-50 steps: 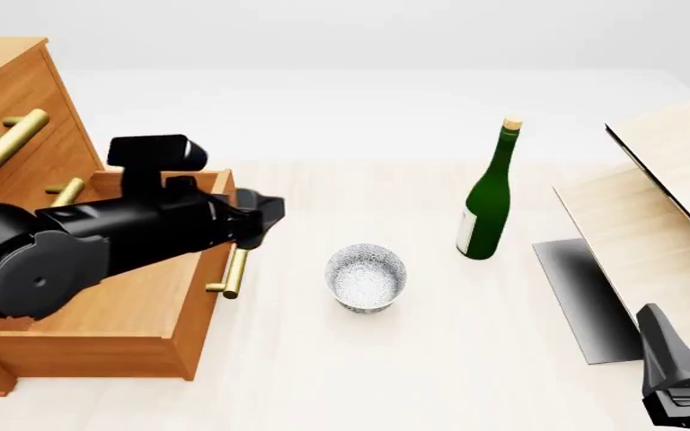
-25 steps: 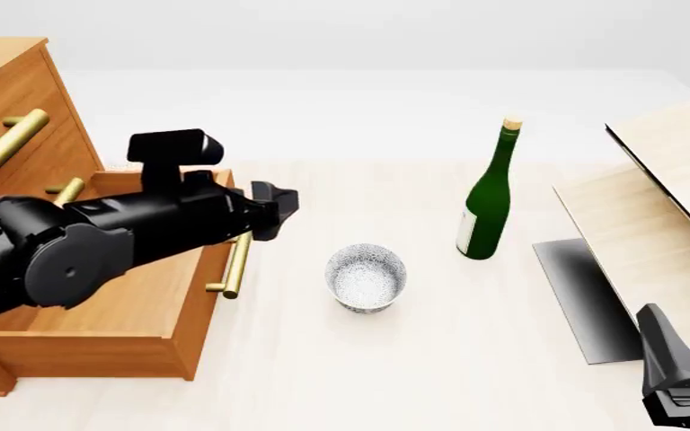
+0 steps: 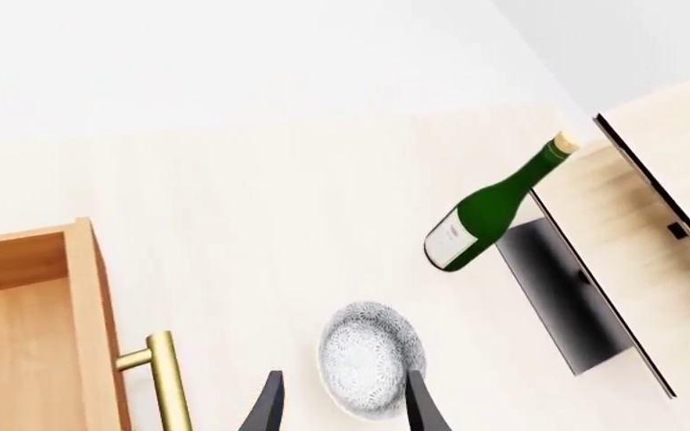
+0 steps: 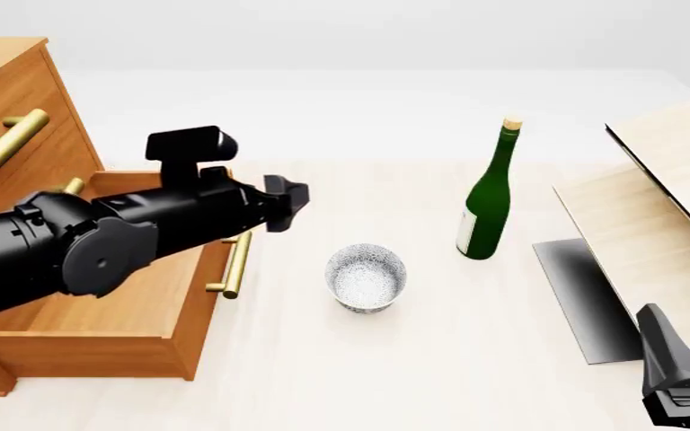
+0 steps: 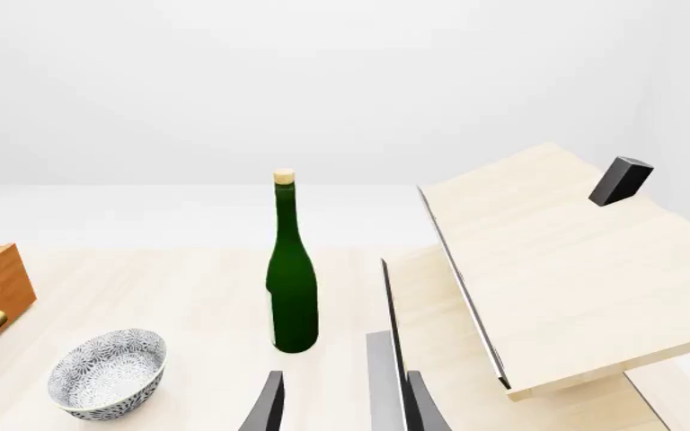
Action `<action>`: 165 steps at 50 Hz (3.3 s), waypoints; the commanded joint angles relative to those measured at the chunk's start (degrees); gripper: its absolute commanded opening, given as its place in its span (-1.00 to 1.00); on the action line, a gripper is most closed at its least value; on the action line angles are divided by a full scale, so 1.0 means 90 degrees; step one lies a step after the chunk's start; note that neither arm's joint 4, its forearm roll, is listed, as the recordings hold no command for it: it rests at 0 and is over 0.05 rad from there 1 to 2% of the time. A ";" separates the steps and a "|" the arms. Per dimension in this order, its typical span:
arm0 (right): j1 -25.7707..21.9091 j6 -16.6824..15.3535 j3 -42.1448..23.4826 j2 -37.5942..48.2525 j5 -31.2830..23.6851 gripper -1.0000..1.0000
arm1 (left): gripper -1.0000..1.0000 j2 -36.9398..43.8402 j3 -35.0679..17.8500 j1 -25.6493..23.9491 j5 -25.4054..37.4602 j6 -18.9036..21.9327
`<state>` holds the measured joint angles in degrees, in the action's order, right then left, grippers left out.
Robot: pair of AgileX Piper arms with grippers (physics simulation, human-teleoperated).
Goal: Put the bowl in the bottom drawer of the cabinet and close it.
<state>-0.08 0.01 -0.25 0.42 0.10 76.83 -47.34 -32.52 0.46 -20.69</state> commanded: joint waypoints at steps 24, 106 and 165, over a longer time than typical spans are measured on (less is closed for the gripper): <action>-0.0001 0.0000 0.0000 0.0001 0.0000 1.00 | 1.00 0.0667 -0.0106 0.0090 -0.0469 -0.0380; 0.0000 0.0000 0.0000 0.0000 0.0000 1.00 | 1.00 0.2263 0.0165 -0.0151 -0.1886 -0.1734; 0.0000 0.0000 0.0000 0.0000 0.0000 1.00 | 1.00 0.3459 -0.0189 -0.0294 -0.2360 -0.2088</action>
<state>-0.08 0.01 -0.25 0.42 0.10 106.74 -49.64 -34.61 -19.34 -38.52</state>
